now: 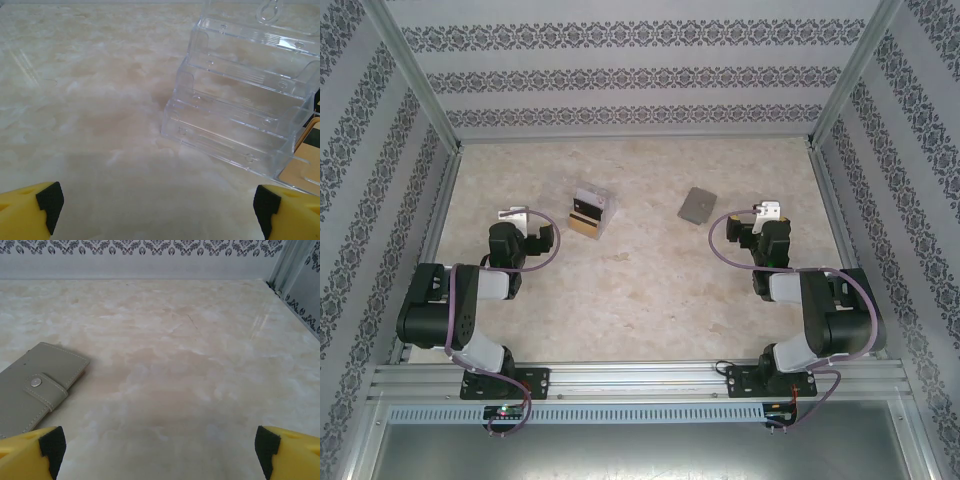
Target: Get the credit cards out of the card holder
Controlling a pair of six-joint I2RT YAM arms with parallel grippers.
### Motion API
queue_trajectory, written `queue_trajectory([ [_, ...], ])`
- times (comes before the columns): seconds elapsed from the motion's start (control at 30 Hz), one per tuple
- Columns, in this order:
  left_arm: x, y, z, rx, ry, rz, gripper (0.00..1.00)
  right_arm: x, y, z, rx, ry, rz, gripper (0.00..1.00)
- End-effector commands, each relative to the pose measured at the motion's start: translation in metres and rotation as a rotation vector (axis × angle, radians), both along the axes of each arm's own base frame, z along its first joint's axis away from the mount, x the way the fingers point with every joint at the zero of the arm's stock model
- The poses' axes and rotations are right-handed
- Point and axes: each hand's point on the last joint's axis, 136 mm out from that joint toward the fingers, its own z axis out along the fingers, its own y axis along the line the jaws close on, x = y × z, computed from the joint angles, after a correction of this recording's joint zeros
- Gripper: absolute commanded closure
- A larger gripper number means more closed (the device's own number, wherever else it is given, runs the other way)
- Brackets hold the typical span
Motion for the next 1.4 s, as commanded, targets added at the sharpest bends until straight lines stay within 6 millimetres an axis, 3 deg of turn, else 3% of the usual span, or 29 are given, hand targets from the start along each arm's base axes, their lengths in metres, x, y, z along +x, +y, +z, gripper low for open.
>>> queue_trajectory([
  [0.0,0.006,-0.002,0.008,0.016,-0.027,-0.019,0.01,0.005,0.001,0.008,0.020,-0.030,0.009,0.02],
  [0.8,0.005,0.000,0.011,0.016,-0.039,-0.010,0.01,0.003,0.001,0.010,0.021,-0.040,0.010,0.02],
  [0.9,0.000,0.009,0.024,0.018,-0.059,0.047,0.01,-0.002,0.002,0.027,0.012,-0.057,0.010,0.02],
  [1.03,-0.006,0.018,0.043,0.008,-0.026,0.114,0.01,-0.014,-0.014,0.064,0.016,-0.101,-0.102,0.02],
  [1.1,-0.012,0.027,0.054,-0.021,0.012,0.183,0.01,-0.019,-0.028,0.083,0.098,-0.148,-0.220,0.02],
  [1.17,-0.019,0.034,0.065,-0.063,0.049,0.255,0.01,-0.021,-0.030,0.092,0.174,-0.122,-0.259,0.02],
  [1.23,-0.024,0.035,0.077,-0.118,0.072,0.294,0.01,-0.022,-0.019,0.098,0.216,-0.054,-0.211,0.02],
  [1.37,-0.035,0.028,0.098,-0.236,0.147,0.335,0.01,-0.019,0.024,0.116,0.316,0.031,0.012,0.02],
])
